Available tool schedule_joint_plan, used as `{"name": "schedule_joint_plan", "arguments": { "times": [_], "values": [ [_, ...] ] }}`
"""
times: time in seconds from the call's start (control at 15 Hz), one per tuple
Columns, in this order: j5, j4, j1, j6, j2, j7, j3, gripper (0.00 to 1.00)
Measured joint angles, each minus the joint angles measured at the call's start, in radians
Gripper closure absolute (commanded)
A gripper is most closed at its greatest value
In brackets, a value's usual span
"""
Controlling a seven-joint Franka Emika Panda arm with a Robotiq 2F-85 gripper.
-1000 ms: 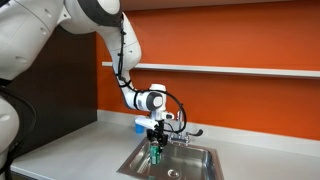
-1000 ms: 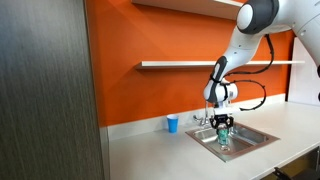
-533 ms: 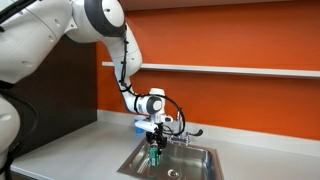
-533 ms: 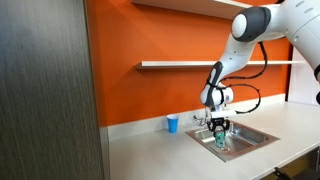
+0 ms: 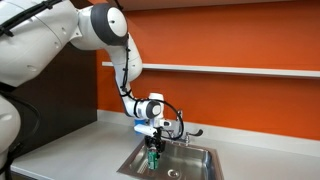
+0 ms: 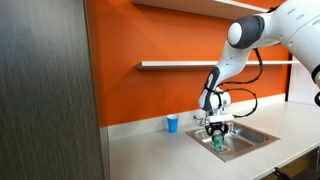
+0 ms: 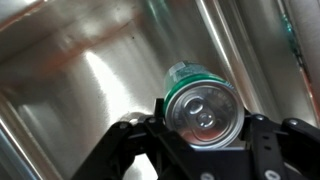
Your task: Put the can in the sink
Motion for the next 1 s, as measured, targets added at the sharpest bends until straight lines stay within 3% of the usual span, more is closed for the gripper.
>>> {"name": "schedule_joint_plan", "arguments": {
  "times": [1.0],
  "values": [
    [0.035, 0.028, 0.0, 0.0, 0.067, 0.0, 0.011, 0.62]
  ]
}}
